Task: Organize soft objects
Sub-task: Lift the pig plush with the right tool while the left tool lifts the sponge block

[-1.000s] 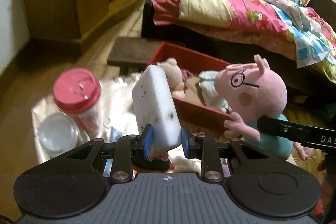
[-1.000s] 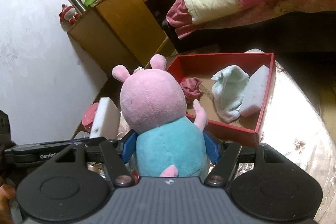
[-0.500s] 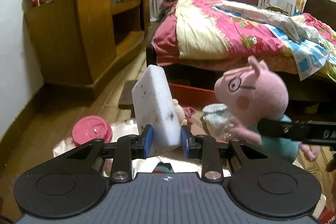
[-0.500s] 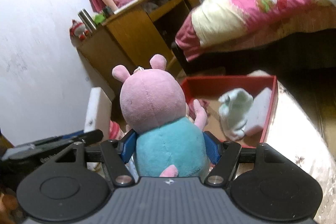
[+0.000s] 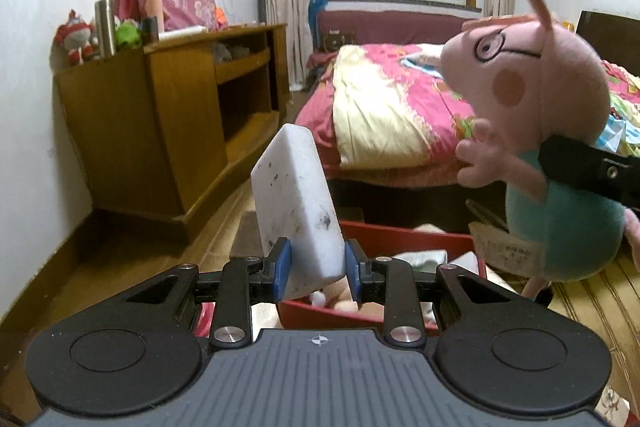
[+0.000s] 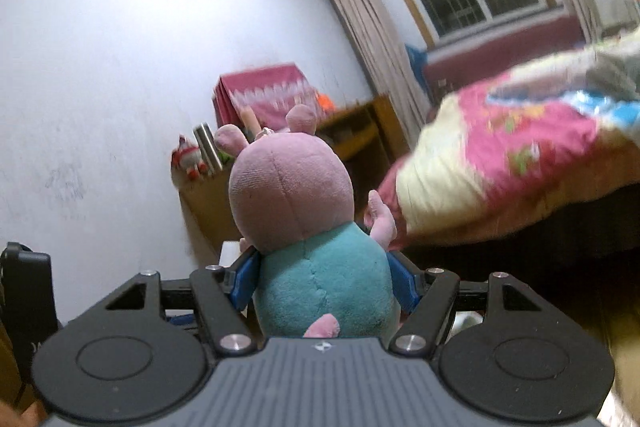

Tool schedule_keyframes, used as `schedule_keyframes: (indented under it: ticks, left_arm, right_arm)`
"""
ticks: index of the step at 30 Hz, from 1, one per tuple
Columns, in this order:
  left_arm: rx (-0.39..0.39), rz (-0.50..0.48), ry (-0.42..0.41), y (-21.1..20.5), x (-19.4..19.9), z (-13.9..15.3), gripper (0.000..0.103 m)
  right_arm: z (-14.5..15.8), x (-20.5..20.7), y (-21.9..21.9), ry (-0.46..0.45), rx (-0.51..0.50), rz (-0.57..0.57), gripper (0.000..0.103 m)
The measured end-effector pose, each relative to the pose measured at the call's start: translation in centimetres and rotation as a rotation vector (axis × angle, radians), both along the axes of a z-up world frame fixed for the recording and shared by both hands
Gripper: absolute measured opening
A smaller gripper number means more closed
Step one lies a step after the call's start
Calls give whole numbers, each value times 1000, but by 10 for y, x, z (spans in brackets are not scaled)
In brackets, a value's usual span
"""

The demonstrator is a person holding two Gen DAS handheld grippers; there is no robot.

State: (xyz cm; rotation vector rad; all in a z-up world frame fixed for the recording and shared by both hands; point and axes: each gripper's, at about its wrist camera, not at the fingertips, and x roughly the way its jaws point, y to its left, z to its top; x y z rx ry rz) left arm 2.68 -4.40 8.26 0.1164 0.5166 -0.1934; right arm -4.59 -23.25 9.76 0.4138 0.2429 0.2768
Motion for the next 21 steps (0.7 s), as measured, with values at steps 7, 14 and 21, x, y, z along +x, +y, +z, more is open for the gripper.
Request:
schedule_keyframes:
  ticks: [7, 14, 21]
  left_arm:
    - [-18, -1, -29, -3, 5, 7, 29]
    - [-16, -8, -86, -10, 12, 15, 30]
    - [-11, -17, -107, -19, 23, 17, 30]
  right_arm:
    - [8, -9, -1, -87, 17, -48, 39]
    - [11, -12, -5, -131, 19, -80, 39]
    - [12, -13, -7, -163, -7, -113, 39]
